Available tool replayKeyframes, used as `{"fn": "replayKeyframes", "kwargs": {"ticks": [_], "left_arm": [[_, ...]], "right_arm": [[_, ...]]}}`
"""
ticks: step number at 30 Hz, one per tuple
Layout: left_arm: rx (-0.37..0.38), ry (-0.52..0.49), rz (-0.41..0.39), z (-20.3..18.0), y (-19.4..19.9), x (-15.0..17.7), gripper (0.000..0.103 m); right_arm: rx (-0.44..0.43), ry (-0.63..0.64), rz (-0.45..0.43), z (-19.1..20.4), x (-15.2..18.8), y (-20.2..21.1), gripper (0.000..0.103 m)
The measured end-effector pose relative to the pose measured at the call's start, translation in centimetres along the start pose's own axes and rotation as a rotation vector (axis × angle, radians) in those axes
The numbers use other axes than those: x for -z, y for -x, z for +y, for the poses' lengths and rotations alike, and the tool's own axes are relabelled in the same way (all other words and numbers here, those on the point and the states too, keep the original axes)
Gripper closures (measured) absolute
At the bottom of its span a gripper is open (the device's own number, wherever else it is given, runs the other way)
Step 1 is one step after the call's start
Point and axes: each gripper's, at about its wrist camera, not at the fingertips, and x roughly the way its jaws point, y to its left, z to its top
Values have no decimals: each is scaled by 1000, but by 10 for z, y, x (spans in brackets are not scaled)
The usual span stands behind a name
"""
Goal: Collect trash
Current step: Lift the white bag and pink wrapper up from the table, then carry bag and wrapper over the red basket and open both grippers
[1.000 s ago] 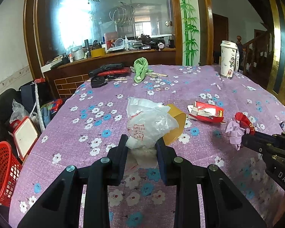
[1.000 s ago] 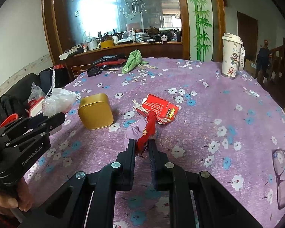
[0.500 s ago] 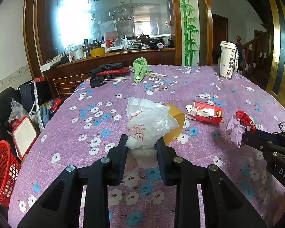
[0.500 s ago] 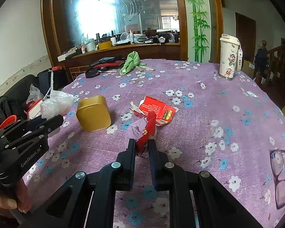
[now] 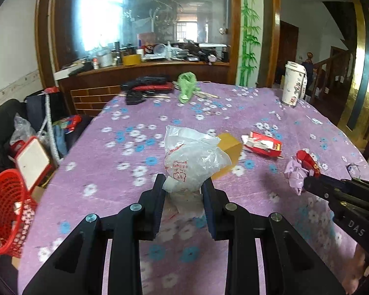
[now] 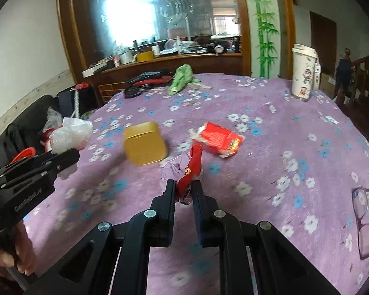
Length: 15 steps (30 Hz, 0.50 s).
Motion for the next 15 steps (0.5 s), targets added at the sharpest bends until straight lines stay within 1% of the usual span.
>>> {"fn": "replayKeyframes", "kwargs": {"ticks": [5, 9, 15], "left_arm": [[-20, 37, -4, 30, 23, 11, 75], [-38, 77, -19, 57, 43, 18, 75], [-74, 152, -54, 108, 76, 22, 75]], "right_arm": [[-60, 30, 5, 38, 5, 14, 88], [-103, 78, 22, 73, 9, 15, 88], [-213, 142, 51, 137, 4, 10, 88]]}}
